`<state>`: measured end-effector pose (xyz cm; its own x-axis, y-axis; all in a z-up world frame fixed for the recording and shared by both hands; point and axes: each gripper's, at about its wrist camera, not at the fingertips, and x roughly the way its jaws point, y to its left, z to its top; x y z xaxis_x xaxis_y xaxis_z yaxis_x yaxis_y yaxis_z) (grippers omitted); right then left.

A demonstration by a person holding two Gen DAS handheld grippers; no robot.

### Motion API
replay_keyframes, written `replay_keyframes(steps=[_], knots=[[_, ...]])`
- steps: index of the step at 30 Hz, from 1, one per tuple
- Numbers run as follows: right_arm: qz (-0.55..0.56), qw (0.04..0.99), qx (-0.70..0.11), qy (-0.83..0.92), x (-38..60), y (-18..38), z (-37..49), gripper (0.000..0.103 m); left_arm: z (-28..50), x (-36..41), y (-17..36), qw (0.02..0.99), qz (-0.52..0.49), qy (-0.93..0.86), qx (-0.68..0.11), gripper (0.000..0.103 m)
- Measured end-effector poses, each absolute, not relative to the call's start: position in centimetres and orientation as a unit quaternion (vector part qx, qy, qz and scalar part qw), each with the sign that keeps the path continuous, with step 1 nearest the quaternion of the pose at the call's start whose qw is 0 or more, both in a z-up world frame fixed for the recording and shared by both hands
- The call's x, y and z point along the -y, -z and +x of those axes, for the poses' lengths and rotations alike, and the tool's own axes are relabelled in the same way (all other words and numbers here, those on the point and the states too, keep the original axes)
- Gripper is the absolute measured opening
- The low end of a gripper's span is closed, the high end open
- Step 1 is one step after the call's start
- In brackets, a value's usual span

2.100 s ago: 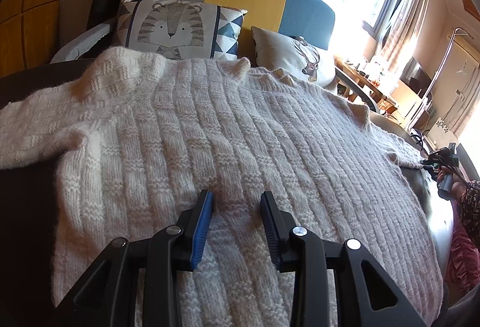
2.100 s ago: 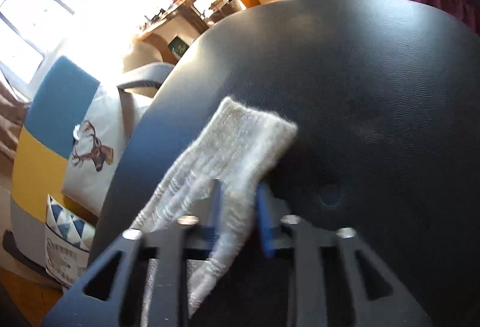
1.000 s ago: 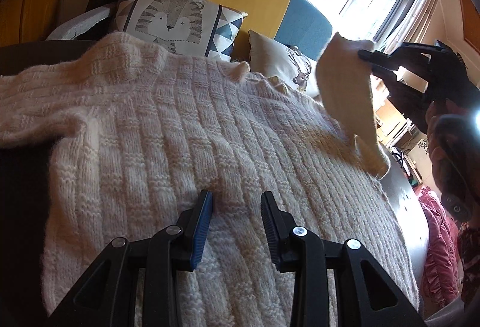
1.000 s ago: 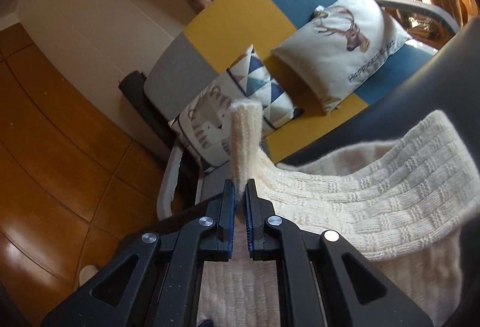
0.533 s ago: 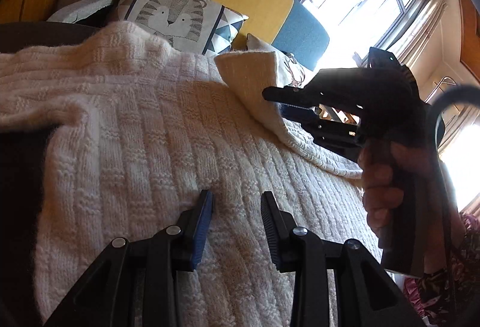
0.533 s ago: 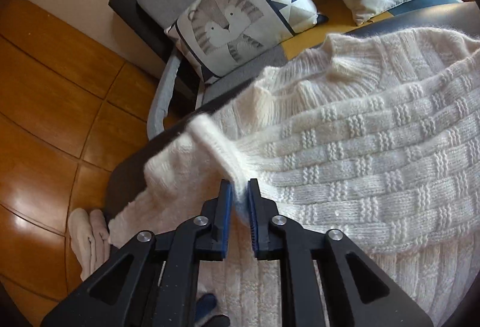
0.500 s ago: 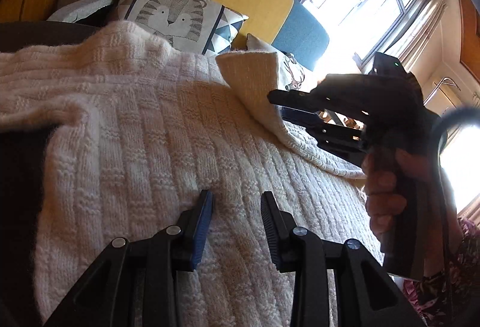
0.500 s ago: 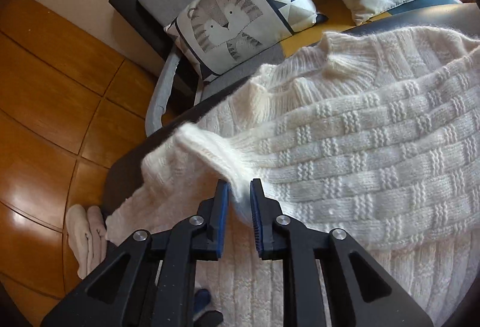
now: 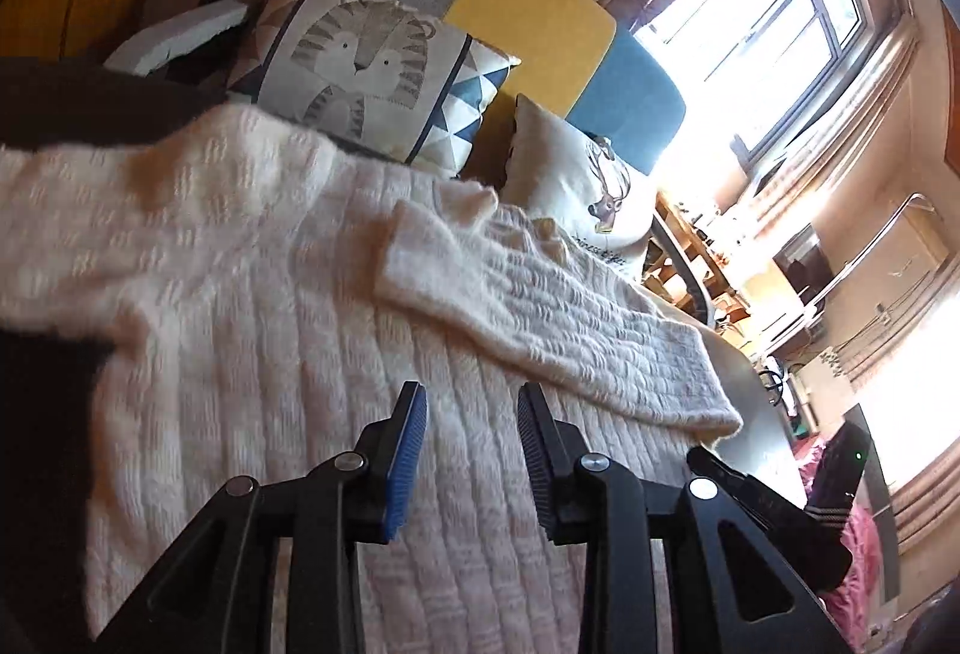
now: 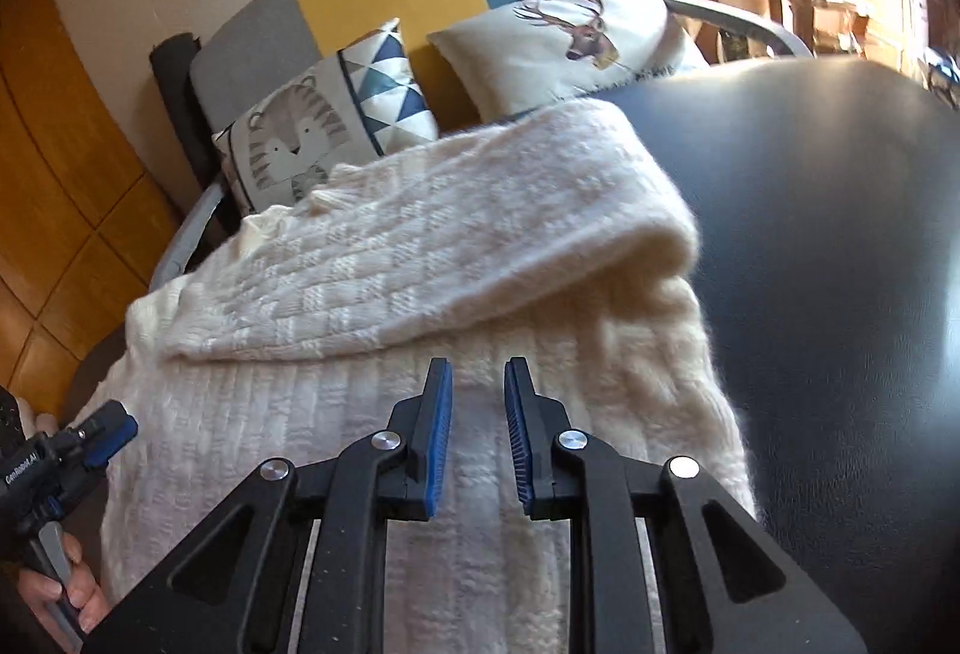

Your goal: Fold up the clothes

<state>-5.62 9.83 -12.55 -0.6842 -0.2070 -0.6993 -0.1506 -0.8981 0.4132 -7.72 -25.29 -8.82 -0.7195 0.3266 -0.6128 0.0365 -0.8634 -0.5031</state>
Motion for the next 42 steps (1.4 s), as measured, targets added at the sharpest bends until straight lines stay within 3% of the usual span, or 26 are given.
replay_keyframes(steps=[3, 6, 13, 15, 27, 29, 31, 34, 38, 42], knots=[[0.387, 0.018, 0.278, 0.879, -11.5, 14.0, -5.0, 0.016, -10.6, 24.8, 8.4, 0.068, -0.381, -0.894, 0.226, 0.031], [0.387, 0.021, 0.275, 0.88, -11.2, 14.1, -5.2, 0.016, -13.1, 24.3, 9.7, 0.048, -0.422, -0.881, 0.209, 0.031], [0.373, 0.036, 0.304, 0.876, -11.8, 14.7, -5.0, 0.015, -14.6, 25.3, 11.5, 0.006, -0.416, -0.865, 0.281, 0.033], [0.371, 0.036, 0.315, 0.873, -12.2, 15.0, -4.9, 0.012, -14.5, 25.1, 11.4, -0.008, -0.416, -0.864, 0.284, 0.033], [0.362, 0.047, 0.341, 0.866, -12.9, 15.5, -4.9, 0.012, -14.8, 25.0, 11.2, -0.014, -0.412, -0.86, 0.3, 0.033], [0.363, 0.046, 0.339, 0.867, -12.8, 15.4, -4.9, 0.012, -15.2, 24.9, 11.1, -0.017, -0.418, -0.858, 0.297, 0.027], [0.365, 0.046, 0.339, 0.866, -12.9, 15.4, -4.8, 0.012, -15.5, 24.9, 11.0, -0.019, -0.422, -0.856, 0.297, 0.009], [0.372, 0.045, 0.339, 0.863, -13.2, 14.9, -5.0, 0.012, -15.6, 25.3, 10.9, -0.007, -0.422, -0.849, 0.318, 0.007], [0.383, 0.039, 0.315, 0.867, -14.0, 14.3, -6.0, 0.002, -15.4, 26.0, 10.1, 0.026, -0.401, -0.84, 0.364, 0.007], [0.404, 0.025, 0.311, 0.86, -15.2, 15.0, -8.3, 0.002, -15.2, 25.4, 8.2, 0.057, -0.379, -0.856, 0.345, 0.007]])
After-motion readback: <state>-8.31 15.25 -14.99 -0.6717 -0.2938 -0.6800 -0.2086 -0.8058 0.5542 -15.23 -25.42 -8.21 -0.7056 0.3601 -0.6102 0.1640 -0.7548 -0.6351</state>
